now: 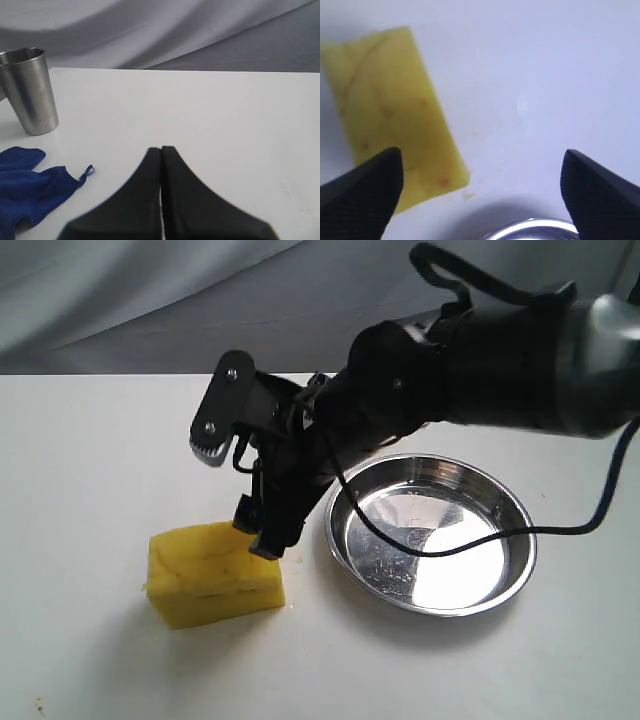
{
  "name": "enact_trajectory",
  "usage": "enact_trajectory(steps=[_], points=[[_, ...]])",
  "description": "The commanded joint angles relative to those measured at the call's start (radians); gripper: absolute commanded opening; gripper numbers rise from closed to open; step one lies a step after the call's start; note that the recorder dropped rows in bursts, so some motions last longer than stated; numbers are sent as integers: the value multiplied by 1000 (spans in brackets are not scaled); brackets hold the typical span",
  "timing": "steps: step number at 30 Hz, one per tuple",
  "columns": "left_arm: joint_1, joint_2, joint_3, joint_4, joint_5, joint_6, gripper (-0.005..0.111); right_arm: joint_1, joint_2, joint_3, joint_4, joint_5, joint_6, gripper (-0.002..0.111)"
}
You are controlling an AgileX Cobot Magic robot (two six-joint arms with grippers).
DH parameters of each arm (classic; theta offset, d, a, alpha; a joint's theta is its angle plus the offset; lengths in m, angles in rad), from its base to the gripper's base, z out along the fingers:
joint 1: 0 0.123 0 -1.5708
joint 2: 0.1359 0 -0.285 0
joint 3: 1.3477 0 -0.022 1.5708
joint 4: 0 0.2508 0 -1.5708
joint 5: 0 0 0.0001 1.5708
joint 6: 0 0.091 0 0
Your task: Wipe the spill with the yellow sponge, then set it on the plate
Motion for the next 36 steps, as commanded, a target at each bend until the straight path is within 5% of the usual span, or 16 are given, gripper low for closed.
enact_trajectory(steps=[1, 9, 25, 36], points=[[-4, -4, 2, -1, -4, -4, 0, -1, -43, 3, -3, -157, 199, 77], [-4, -4, 2, -1, -4, -4, 0, -1, 34, 3, 10, -205, 310, 60], [-4, -4, 2, -1, -4, -4, 0, -1, 153, 3, 9, -67, 308, 62], [-4, -4, 2, -1, -4, -4, 0, -1, 153, 3, -11, 61, 223, 18]])
